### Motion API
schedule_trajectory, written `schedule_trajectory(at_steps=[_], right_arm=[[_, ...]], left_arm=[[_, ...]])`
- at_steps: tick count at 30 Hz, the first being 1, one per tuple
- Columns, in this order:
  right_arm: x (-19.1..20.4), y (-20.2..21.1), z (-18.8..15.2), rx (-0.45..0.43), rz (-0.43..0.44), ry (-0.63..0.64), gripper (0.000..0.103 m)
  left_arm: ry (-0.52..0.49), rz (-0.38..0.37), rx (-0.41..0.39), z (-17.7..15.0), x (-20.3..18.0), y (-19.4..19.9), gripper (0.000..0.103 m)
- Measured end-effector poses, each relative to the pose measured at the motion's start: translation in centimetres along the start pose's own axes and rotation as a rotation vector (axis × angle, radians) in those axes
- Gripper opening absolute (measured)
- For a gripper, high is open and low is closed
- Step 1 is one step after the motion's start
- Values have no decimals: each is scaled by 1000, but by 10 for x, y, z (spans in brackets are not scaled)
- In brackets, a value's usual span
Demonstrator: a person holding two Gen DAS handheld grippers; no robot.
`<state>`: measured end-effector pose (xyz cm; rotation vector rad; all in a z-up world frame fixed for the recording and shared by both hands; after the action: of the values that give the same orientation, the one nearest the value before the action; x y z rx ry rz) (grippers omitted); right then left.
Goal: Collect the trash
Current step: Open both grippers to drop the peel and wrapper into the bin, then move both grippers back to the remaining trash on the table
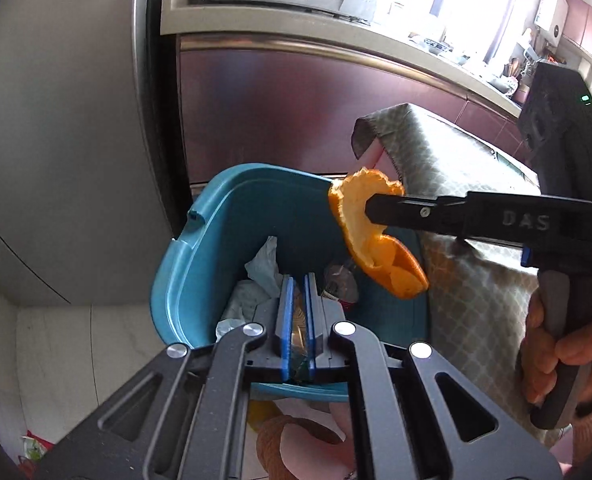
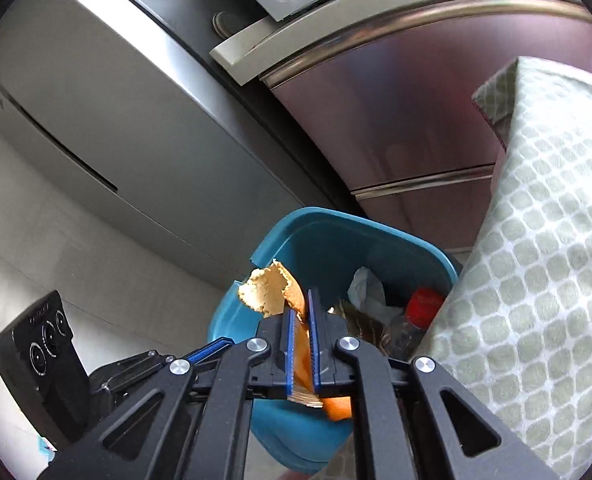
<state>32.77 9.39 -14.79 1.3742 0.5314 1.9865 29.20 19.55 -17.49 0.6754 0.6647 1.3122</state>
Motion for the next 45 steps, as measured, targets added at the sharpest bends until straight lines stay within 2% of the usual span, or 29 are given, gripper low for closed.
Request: schedule_trajectory(at_steps=[2,12,14,17,21,24,31,36,45], right_arm=[[1,2,-1,2,3,-1,14],[-8,15,-3,-19,18,-17,21],[-10,26,-5,-30,30,-14,21],[-13,46,-10,-54,35,11,28],[-20,85,-20,-104,23,59,30],[-33,121,-27,-157,-3,81,34],[-78,212,-41,-297,-79,77,37],[-121,273,-52,-391,-168,31,38],[-204,362,-63,-531,-280,-107,40]], left_arm=[[9,-1,-2,0,-1,-1,7],[-3,11,-51,3,-16,18,13],[-12,3,-67,5,-21,26,16],[-33,-15,-94,9,-32,38,20],[-72,-61,-141,16,-58,53,27],[-116,-114,-178,23,-89,63,36],[-253,-273,-215,32,-190,73,41],[-378,-383,-198,27,-274,68,42],[-491,-548,-119,9,-392,50,42]])
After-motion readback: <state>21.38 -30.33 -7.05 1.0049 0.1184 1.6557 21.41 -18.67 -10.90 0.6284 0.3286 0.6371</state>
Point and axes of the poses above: each gripper's, at about its wrist camera, not at the fingertips, and y roughly against the way its jaws point, x to its left, z to its top, the point moved 8 cm from there along -y, roughly the way its jaws point, and after that the axes turned 12 degrees about -y, right-handed, at the moved point
